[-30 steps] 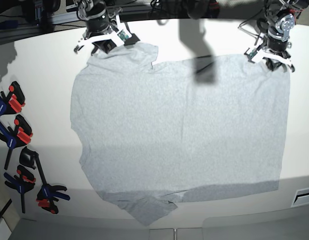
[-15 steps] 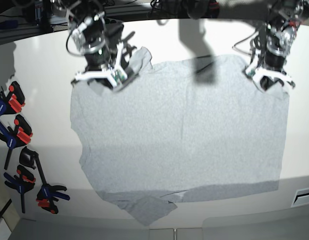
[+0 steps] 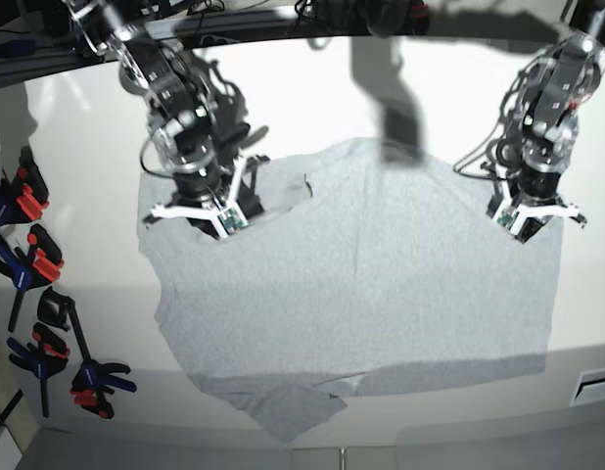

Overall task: Fold the T-shirt properly
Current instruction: 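Lift the shoulder edge and carry it toward the hem with both grippers, then release the folded edge and raise both grippers, then grasp the shirt's folded edge with both grippers and drag it back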

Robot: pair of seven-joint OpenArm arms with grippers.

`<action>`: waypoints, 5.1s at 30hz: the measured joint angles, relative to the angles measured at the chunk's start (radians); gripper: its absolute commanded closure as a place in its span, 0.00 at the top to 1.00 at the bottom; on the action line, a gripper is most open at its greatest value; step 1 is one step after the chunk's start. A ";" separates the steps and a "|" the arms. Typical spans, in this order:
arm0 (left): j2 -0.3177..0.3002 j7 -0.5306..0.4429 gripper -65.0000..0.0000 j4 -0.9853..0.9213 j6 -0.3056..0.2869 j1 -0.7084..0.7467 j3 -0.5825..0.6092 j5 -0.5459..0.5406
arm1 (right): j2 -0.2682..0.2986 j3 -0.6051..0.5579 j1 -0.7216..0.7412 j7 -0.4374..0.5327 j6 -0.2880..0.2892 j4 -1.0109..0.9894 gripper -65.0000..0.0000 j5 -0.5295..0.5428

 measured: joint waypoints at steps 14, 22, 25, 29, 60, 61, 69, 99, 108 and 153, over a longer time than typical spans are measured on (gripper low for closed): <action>0.068 -0.067 0.00 -0.282 -0.003 -0.174 0.000 -0.003 | -0.109 0.000 0.257 0.036 0.003 -0.322 0.00 -0.005; 0.065 -0.081 0.00 -0.280 -0.002 -0.214 0.000 -0.045 | -0.118 0.000 0.342 0.042 0.003 -0.384 0.00 -0.004; 0.065 -0.082 0.00 -0.280 -0.003 -0.212 0.000 -0.054 | -0.117 0.000 0.348 0.048 0.003 -0.425 0.00 -0.003; 0.065 -0.105 0.00 -0.280 -0.002 -0.212 0.000 -0.053 | -0.121 0.000 0.350 0.059 0.003 -0.477 0.00 -0.003; 0.067 -0.191 0.00 -0.372 -0.002 -0.213 0.000 -0.053 | -0.123 0.001 0.366 0.063 -0.113 -0.508 0.00 -0.007; 0.067 -0.191 0.00 -0.372 -0.002 -0.213 0.000 -0.052 | -0.123 0.001 0.366 0.063 -0.113 -0.508 0.00 -0.007; 0.067 -0.190 0.00 -0.372 -0.002 -0.212 0.000 -0.052 | -0.123 0.001 0.367 0.063 -0.113 -0.508 0.00 -0.007; 0.070 -0.275 0.31 -0.527 -0.003 -0.296 0.000 -0.052 | -0.123 0.005 0.368 0.083 -0.119 -0.508 0.48 -0.008; 0.070 -0.318 0.31 -0.586 -0.003 -0.354 0.000 -0.098 | -0.123 0.005 0.367 0.080 -0.119 -0.508 0.48 -0.008; 0.125 -0.054 0.31 -0.203 0.014 0.147 -0.174 -0.253 | -0.206 0.419 -0.220 0.092 0.092 -0.217 0.48 0.237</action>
